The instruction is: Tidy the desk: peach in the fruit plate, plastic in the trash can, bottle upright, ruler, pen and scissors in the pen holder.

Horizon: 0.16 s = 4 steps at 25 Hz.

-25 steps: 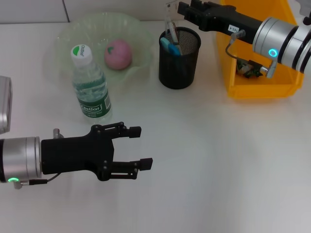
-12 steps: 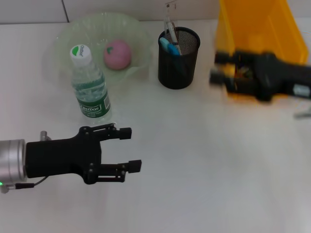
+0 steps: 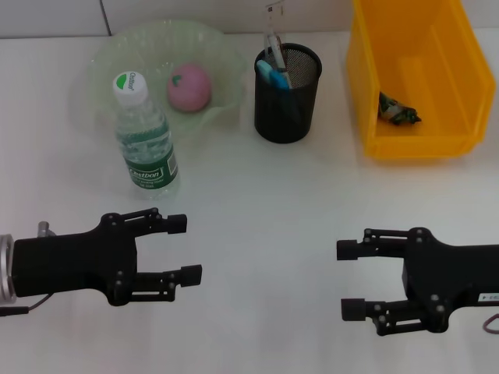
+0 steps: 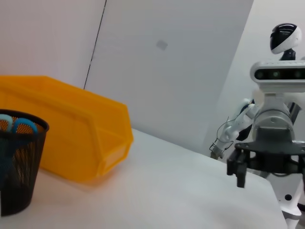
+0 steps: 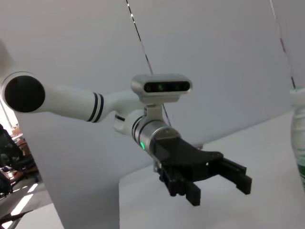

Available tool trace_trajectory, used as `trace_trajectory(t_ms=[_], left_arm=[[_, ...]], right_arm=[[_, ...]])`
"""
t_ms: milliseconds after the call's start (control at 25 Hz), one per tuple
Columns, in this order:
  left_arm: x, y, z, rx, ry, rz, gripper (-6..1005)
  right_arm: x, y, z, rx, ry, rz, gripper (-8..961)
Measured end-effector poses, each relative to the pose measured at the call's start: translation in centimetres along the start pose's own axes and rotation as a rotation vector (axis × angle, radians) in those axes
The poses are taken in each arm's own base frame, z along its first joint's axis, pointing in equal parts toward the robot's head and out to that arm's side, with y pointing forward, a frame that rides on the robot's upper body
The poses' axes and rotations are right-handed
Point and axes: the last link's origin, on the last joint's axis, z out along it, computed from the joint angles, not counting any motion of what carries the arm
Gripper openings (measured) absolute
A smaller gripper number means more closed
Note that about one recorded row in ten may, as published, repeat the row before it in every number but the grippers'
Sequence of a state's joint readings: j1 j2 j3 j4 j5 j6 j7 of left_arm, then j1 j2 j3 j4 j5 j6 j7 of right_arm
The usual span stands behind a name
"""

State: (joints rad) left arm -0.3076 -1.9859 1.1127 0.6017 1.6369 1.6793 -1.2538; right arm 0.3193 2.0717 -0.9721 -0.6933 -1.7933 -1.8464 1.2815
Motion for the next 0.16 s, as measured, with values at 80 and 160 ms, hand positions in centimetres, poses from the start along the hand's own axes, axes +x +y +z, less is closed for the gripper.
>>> trace_trajectory(t_ms=[80,160], left_arm=[[-0.08,0.03,-0.23,0.000,-0.003,-0.003,841],[-0.14,0.10,-0.52,0.002,-0.002,-0.005,841]], right_arm=[[0.16,-0.13,0.30,0.003,-0.011,-0.003,771],[0.16,-0.30,0.48,0.006,-0.015,0.001,771]])
